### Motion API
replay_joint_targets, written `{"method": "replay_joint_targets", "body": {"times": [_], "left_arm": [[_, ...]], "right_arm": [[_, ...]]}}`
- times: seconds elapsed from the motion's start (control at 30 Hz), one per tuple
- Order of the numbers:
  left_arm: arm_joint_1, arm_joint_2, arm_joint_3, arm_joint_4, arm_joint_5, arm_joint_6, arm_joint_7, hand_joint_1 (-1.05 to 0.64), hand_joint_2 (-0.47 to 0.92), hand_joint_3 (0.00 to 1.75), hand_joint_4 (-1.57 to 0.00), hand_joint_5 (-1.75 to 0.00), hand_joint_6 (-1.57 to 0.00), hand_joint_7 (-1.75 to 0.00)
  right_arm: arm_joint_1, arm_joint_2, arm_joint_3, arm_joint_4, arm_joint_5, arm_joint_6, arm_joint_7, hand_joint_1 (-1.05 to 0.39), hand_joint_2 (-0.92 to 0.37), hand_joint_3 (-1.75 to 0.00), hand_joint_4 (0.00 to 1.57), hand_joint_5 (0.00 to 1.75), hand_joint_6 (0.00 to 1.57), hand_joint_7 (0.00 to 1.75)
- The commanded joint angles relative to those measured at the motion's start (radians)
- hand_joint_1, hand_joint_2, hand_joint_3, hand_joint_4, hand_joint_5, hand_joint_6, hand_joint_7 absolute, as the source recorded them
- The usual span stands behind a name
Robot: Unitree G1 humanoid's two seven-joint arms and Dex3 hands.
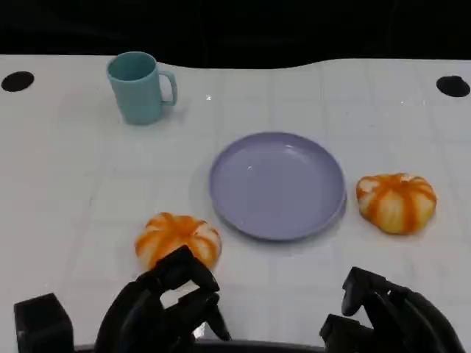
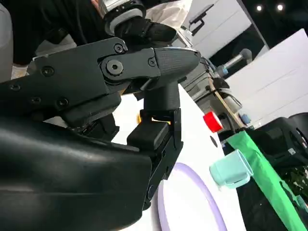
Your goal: Grasp the bread from the table and place it into the plate.
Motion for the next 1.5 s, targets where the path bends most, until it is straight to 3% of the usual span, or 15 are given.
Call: {"method": "replay_joint_targets", "body": {"times": [0.03, 0.27, 0.33, 0.4, 0.57, 0.67, 0.8, 0.87, 1.07, 1.5], "left_arm": [[0.001, 0.013, 0.010, 0.002, -0.001, 0.003, -0.003, -0.61, 0.92, 0.21, -0.60, -1.75, -0.45, -1.59], [-0.011, 0.028, 0.019, 0.004, 0.004, -0.012, -0.012, -0.61, 0.92, 0.21, -0.51, -1.74, -0.43, -1.49], [-0.021, 0.044, 0.019, -0.011, 0.053, -0.052, 0.006, -0.60, 0.92, 0.21, -0.44, -1.72, -0.43, -1.36], [-0.034, 0.071, 0.014, -0.034, 0.132, -0.100, 0.031, -0.55, 0.92, 0.18, -0.38, -1.58, -0.40, -1.15], [-0.062, 0.167, 0.006, -0.143, 0.325, -0.108, 0.096, -0.51, 0.92, 0.09, -0.40, -1.18, -0.43, -0.57], [-0.073, 0.223, 0.007, -0.210, 0.454, -0.109, 0.146, -0.48, 0.92, 0.03, -0.33, -1.09, -0.48, -0.30], [-0.098, 0.299, -0.001, -0.309, 0.632, -0.070, 0.186, -0.49, 0.92, 0.01, -0.25, -1.03, -0.44, -0.17], [-0.110, 0.339, -0.014, -0.346, 0.760, -0.059, 0.208, -0.53, 0.92, 0.01, -0.29, -0.81, -0.44, -0.08], [-0.152, 0.393, -0.086, -0.450, 1.116, 0.024, 0.215, -0.56, 0.91, 0.00, -0.37, -0.44, -0.43, 0.00], [-0.287, 0.380, -0.248, -0.331, 1.477, 0.135, 0.132, -0.60, 0.81, 0.00, -0.27, -0.29, -0.24, 0.00]], "right_arm": [[0.004, -0.012, -0.006, -0.013, -0.001, 0.005, -0.010, -0.74, -0.92, -0.20, 0.86, 1.62, 0.74, 1.41], [0.001, -0.011, -0.001, -0.018, -0.001, 0.010, -0.022, -0.75, -0.92, -0.20, 0.87, 1.61, 0.75, 1.40], [-0.007, -0.007, 0.000, -0.012, 0.004, 0.015, -0.024, -0.74, -0.92, -0.19, 0.87, 1.61, 0.75, 1.41], [-0.015, -0.003, 0.001, -0.008, 0.005, 0.018, -0.026, -0.74, -0.92, -0.18, 0.88, 1.62, 0.76, 1.41], [-0.022, 0.000, 0.008, 0.000, -0.003, 0.011, -0.022, -0.75, -0.92, -0.18, 0.87, 1.62, 0.76, 1.40], [-0.021, 0.002, 0.011, -0.005, -0.001, 0.022, -0.031, -0.74, -0.92, -0.17, 0.88, 1.61, 0.77, 1.37], [-0.020, 0.005, 0.016, -0.004, -0.007, 0.012, -0.032, -0.74, -0.92, -0.18, 0.87, 1.61, 0.77, 1.35], [-0.018, 0.003, 0.019, -0.006, -0.014, 0.008, -0.036, -0.74, -0.92, -0.19, 0.87, 1.61, 0.76, 1.35], [-0.016, -0.003, 0.015, -0.015, -0.015, 0.016, -0.036, -0.74, -0.92, -0.20, 0.86, 1.61, 0.75, 1.37], [-0.006, -0.010, 0.014, -0.034, -0.017, 0.021, -0.039, -0.74, -0.92, -0.19, 0.86, 1.63, 0.74, 1.40]]}}
